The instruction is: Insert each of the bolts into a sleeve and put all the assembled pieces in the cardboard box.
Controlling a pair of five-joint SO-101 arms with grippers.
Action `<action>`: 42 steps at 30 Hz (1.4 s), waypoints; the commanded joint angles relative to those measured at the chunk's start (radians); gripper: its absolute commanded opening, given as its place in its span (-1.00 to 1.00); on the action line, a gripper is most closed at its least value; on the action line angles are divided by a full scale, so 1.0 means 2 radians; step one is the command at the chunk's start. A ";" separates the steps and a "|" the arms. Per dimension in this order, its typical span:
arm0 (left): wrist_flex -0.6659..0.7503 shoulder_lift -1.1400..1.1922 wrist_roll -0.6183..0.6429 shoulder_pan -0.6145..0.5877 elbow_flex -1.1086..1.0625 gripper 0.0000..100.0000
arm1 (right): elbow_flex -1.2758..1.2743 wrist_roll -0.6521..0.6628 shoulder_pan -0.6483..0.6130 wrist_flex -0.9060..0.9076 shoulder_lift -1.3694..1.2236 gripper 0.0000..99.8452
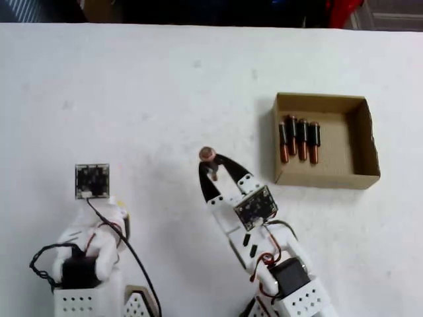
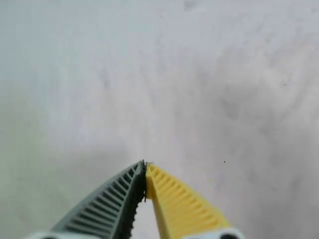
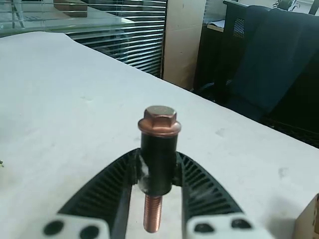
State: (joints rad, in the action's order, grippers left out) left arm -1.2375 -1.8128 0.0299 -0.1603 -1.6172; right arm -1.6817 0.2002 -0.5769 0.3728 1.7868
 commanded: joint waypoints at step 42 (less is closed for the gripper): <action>-0.024 -0.003 -0.004 0.023 -0.038 -0.95 | 0.155 0.006 0.136 0.197 0.003 -0.97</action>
State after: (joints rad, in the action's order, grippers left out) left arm -1.2789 -1.8144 0.0299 -0.0667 -1.6939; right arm -1.5144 0.2002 -0.3575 0.6920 1.7868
